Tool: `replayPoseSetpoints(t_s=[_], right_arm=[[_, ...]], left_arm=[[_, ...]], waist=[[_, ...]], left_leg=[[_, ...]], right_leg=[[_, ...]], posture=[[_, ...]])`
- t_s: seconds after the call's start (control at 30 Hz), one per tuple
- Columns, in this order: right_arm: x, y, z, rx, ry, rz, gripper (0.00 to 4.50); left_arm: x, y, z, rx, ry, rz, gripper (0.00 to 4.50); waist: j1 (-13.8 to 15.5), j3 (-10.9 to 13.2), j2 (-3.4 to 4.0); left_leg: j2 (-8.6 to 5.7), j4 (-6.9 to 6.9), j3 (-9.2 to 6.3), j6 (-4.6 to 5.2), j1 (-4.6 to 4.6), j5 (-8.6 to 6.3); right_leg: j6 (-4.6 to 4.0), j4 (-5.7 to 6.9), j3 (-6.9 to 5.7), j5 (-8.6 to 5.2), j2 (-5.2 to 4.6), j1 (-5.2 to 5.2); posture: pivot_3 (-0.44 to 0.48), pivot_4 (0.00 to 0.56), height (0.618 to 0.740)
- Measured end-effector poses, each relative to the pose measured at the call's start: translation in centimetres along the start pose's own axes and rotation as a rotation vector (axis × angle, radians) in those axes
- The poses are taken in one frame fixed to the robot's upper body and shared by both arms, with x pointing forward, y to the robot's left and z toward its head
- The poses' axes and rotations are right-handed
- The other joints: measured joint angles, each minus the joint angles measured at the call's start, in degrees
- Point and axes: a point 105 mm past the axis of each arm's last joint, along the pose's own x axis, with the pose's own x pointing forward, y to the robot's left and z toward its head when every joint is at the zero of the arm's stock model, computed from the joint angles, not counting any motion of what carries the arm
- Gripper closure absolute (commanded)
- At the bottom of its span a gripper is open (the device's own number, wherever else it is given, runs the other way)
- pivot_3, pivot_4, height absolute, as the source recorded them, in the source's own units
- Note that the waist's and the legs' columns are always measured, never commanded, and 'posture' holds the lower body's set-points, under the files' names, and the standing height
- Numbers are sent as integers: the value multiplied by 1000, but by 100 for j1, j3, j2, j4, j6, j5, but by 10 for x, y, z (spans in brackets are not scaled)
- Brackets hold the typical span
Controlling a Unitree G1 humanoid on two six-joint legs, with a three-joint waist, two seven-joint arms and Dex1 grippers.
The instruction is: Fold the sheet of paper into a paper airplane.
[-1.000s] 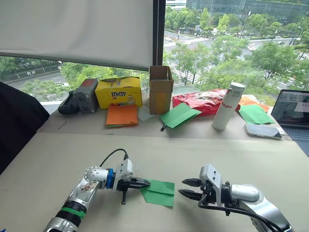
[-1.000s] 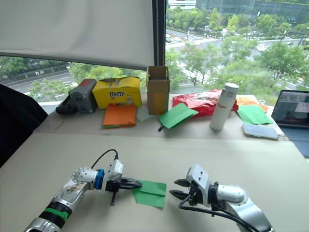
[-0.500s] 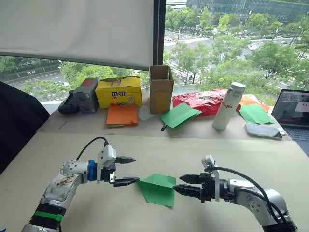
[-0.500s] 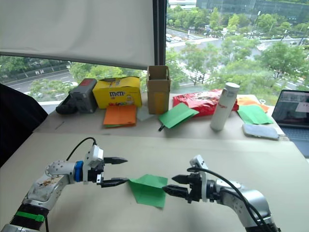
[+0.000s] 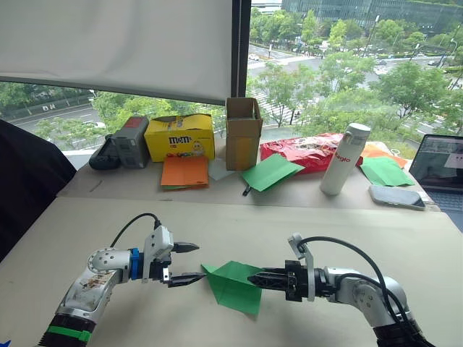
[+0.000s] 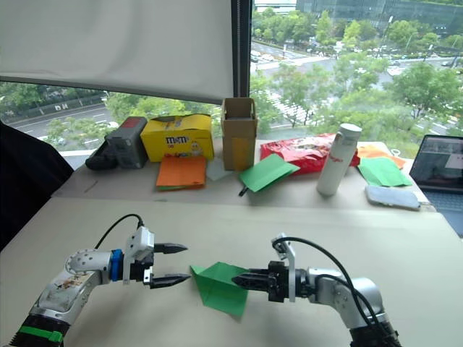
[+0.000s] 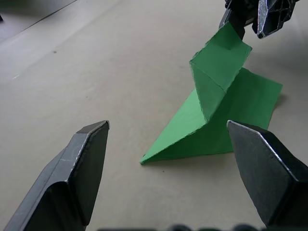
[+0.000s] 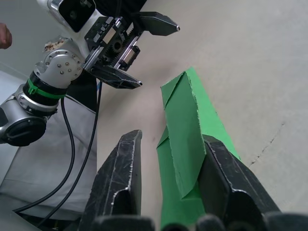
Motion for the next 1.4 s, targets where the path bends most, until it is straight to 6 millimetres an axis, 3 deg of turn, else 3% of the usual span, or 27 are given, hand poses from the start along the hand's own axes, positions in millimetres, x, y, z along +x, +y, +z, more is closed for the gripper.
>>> replayPoseSetpoints(t_s=[0.07, 0.27, 0.33, 0.4, 0.5, 0.6, 0.7, 0.83, 1.0, 1.1, 1.13, 1.27, 1.4], right_arm=[[1, 3, 9, -52, -3, 21, 4447], [3, 17, 70, -402, -49, 26, 4447], [4, 17, 91, -561, -79, -15, 4447], [3, 16, 112, -827, -76, -79, 4447], [2, 18, 125, -1161, -62, -134, 4447], [7, 19, 115, -1360, -38, -119, 4447], [11, 17, 86, -1493, -3, -77, 4447], [15, 8, 33, -1567, 87, 18, 4447], [1, 3, 20, -1704, 104, 59, 4447], [-12, -7, 4, -1688, 162, 77, 4447], [-13, -8, -1, -1670, 172, 94, 3885], [-16, -8, -7, -1656, 187, 124, 2645], [-29, -8, -2, -1658, 230, 83, 1128]], left_arm=[[3, 3, 3, -33, -34, 10, 360], [2, 14, 21, -45, -94, 21, 360], [2, 15, 23, -41, -96, 23, 360], [1, 16, 21, -44, -90, 25, 360], [1, 17, 17, -53, -76, 28, 360], [1, 18, 15, -54, -64, 29, 360], [1, 18, 15, -51, -63, 25, 360], [3, 16, 15, -64, -60, 6, 360], [7, 11, 20, -69, -57, -51, 360], [14, 13, 26, -45, -54, -73, 360], [18, 14, 29, -41, -61, -79, 360], [32, 15, 40, -17, -84, -124, 360], [37, 17, 41, -9, -80, -143, 360]], waist=[[-7, 1, -1], [-24, 8, -1], [-21, 9, 0], [-14, 10, 2], [1, 10, 0], [5, 10, 0], [7, 10, 0], [-3, 11, 0], [-23, 16, -7], [-1, 17, -9], [2, 17, -9], [-7, 18, -10], [-23, 17, -9]], left_leg=[[0, 0, 0, 0, 0, 0], [1, 0, 0, 0, 1, 0], [-2, -1, 1, 0, -2, 0], [-6, -1, 3, 0, -1, 0], [-6, -1, 5, 0, 0, 0], [-6, -1, 5, 0, 0, 0], [-5, -1, 4, 0, 0, 0], [-6, 0, 6, -1, 4, 1], [-5, 0, 16, -1, 33, 1], [-6, 0, 18, -1, 30, 1], [-7, 0, 19, -1, 30, 1], [-6, 0, 20, -1, 28, 1], [-3, 0, 18, 0, 29, 1]], right_leg=[[0, 1, -3, 0, 2, 0], [2, 4, -15, 0, 26, -4], [2, 6, -15, 0, 27, -11], [2, 6, -15, 0, 29, -11], [3, 2, -18, -1, 30, -9], [2, 4, -15, 0, 23, -7], [2, 4, -11, 0, 11, -3], [-1, 9, -10, 1, 2, -1], [-3, 13, -10, 1, 6, 15], [-3, 11, -6, 0, 5, 16], [-4, 11, -3, 0, 4, 16], [-3, 12, 5, 1, 4, 16], [-4, 14, 7, 0, 8, 16]], posture=[[0, 150, 740], [0, 150, 740], [0, 150, 740], [0, 150, 740], [0, 150, 740], [0, 150, 740], [0, 150, 740], [0, 150, 740], [0, 150, 740], [0, 150, 740], [0, 150, 740], [0, 150, 740], [0, 150, 740]])
